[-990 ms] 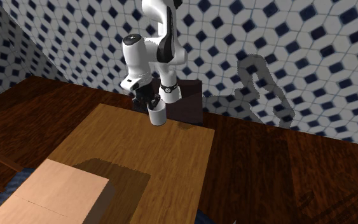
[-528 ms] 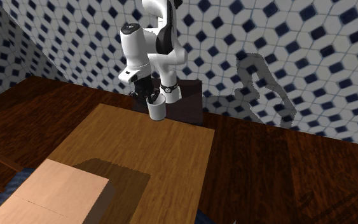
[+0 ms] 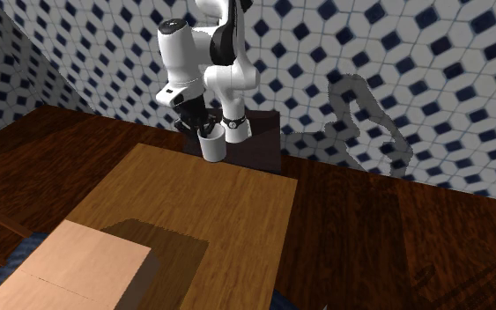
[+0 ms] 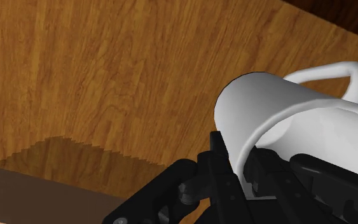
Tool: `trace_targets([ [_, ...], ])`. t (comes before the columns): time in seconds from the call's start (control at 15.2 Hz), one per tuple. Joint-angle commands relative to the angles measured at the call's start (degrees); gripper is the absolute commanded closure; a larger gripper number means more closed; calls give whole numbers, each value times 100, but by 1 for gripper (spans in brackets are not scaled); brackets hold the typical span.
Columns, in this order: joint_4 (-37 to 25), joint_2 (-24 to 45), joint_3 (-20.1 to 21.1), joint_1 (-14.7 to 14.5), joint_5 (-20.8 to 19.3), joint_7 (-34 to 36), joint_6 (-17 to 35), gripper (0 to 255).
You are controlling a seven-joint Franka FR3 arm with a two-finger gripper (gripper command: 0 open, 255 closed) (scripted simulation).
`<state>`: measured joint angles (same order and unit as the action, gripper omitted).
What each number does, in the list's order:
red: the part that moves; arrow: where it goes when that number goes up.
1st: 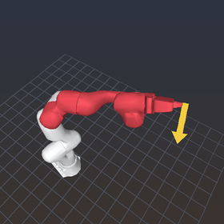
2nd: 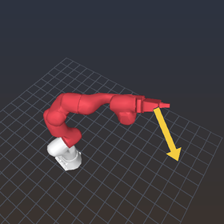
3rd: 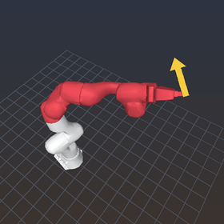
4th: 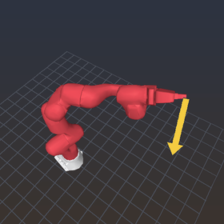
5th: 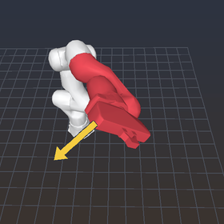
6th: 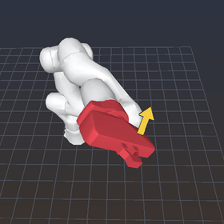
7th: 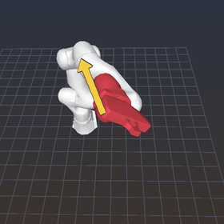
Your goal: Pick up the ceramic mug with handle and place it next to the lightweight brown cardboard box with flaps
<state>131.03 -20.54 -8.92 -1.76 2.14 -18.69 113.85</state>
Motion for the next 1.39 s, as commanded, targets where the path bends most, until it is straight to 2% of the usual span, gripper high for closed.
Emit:
trace_targets([
  [0.0,-359,328,-146,45,14,-206,-47,255],
  [0.59,-2333,2143,-696,306,404,-1176,-325,255],
  [1.12,-4779,4018,-907,851,989,-1882,-1061,255],
  [1.19,-4919,4116,-902,893,1015,-1905,-1110,255],
  [1.32,-4768,4117,-893,886,1020,-1923,-958,255],
])
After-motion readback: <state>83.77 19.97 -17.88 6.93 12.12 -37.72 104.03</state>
